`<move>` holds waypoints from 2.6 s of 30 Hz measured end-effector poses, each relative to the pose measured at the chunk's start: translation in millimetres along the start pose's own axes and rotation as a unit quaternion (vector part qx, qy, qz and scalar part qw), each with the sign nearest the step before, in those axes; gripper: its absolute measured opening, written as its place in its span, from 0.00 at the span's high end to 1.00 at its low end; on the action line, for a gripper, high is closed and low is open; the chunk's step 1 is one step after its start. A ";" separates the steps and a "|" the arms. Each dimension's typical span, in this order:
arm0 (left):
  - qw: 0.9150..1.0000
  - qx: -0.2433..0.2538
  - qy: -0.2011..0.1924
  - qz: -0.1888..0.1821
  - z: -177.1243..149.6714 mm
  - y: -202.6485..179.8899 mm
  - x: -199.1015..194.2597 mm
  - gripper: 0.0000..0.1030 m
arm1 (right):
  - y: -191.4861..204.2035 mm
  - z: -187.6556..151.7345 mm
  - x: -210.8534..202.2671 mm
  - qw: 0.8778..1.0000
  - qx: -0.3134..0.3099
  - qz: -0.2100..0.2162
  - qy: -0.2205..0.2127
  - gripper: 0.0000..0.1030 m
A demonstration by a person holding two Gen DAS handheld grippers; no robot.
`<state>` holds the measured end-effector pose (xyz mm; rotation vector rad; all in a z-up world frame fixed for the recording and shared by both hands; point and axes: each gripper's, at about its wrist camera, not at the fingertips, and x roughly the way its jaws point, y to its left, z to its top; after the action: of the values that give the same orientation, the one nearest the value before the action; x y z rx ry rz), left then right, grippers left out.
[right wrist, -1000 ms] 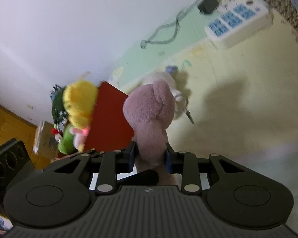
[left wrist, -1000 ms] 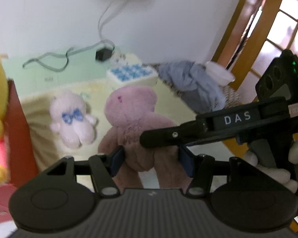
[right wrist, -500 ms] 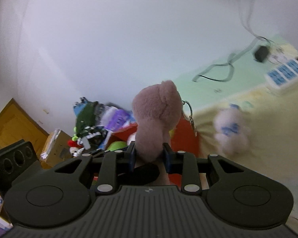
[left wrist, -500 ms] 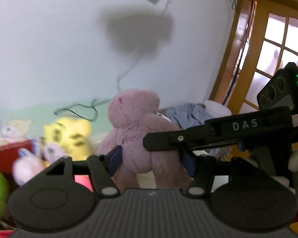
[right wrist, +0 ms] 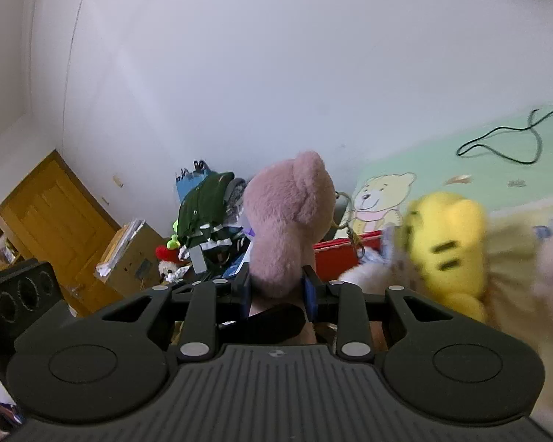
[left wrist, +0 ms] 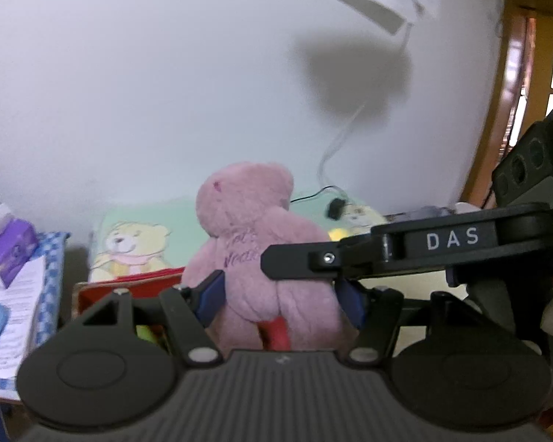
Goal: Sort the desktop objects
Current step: 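Lift the pink teddy bear with the right tool and carry it to the box, then lower the pink teddy bear into the red box and open the right tool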
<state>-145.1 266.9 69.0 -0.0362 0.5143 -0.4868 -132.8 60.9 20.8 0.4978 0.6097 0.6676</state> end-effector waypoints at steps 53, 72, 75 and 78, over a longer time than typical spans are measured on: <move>0.990 -0.009 0.130 0.054 -48.5 62.2 89.0 0.25 | -2.8 -30.9 109.0 0.990 -0.030 -0.114 0.083 0.66; 0.986 -0.007 0.147 0.077 -48.8 52.2 91.8 0.19 | -5.2 -42.0 103.7 0.990 -0.004 -0.125 0.070 0.67; 0.986 -0.007 0.147 0.078 -47.1 51.4 89.8 0.18 | -4.6 -42.3 101.4 0.990 0.001 -0.124 0.068 0.66; 0.986 -0.009 0.147 0.077 -45.7 50.5 86.5 0.16 | -5.5 -42.1 98.2 0.990 0.010 -0.124 0.065 0.66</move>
<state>-79.2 276.1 -18.8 0.0598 0.8041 -0.3362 -96.8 134.8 -47.6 0.3908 0.7874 0.4593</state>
